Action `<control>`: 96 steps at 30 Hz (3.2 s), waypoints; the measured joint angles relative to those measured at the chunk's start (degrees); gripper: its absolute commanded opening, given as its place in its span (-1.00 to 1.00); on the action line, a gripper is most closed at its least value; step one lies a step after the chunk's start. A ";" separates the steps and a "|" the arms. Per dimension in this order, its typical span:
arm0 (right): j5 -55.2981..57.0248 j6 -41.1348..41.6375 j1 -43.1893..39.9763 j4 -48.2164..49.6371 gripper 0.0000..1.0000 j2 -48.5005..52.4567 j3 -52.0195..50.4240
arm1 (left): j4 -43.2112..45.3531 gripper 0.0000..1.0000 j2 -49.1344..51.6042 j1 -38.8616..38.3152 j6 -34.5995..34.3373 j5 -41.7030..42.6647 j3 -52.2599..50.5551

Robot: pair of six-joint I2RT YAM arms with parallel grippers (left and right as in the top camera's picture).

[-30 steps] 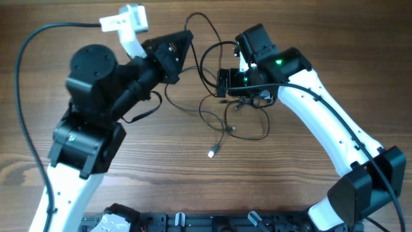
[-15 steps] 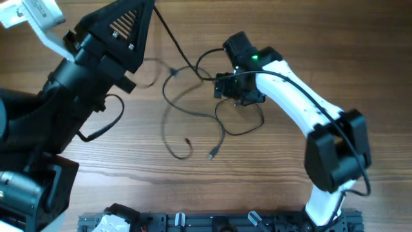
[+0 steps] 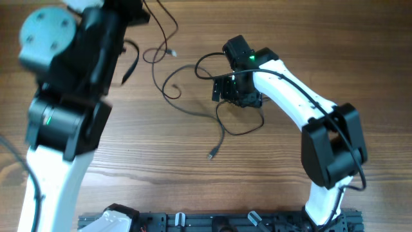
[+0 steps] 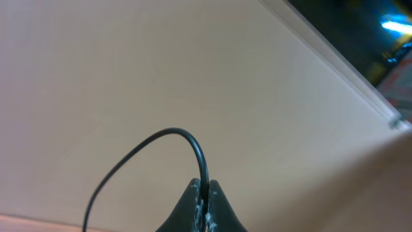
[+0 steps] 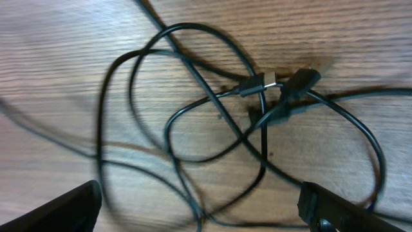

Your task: Untangle cables

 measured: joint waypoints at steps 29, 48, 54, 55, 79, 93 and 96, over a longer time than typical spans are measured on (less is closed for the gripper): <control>-0.39 -4.17 0.00 -15.10 0.99 -28.81 -0.37 | 20.90 1.00 35.91 32.48 8.98 -6.12 0.15; -1.40 -4.20 0.00 -13.64 0.98 -28.50 -0.37 | -10.27 0.54 46.36 43.80 16.65 9.16 0.20; -1.68 -4.57 0.00 -14.05 1.00 -28.50 -0.39 | -17.81 0.92 46.95 36.24 5.42 9.73 0.20; -1.70 -4.59 0.00 -14.32 1.00 -28.50 -0.39 | -18.01 0.95 47.52 35.54 3.34 9.31 0.20; -1.70 -4.59 0.00 -13.77 1.00 -28.50 -0.42 | 5.42 -0.92 59.39 35.28 -16.87 11.26 0.13; -1.95 -4.59 0.00 -14.25 0.99 -24.26 -0.44 | 12.81 0.26 58.34 35.63 -14.75 22.71 0.07; -2.12 -4.59 0.00 -14.43 1.00 -23.76 -0.44 | 6.34 0.63 57.99 37.27 -13.70 20.02 0.09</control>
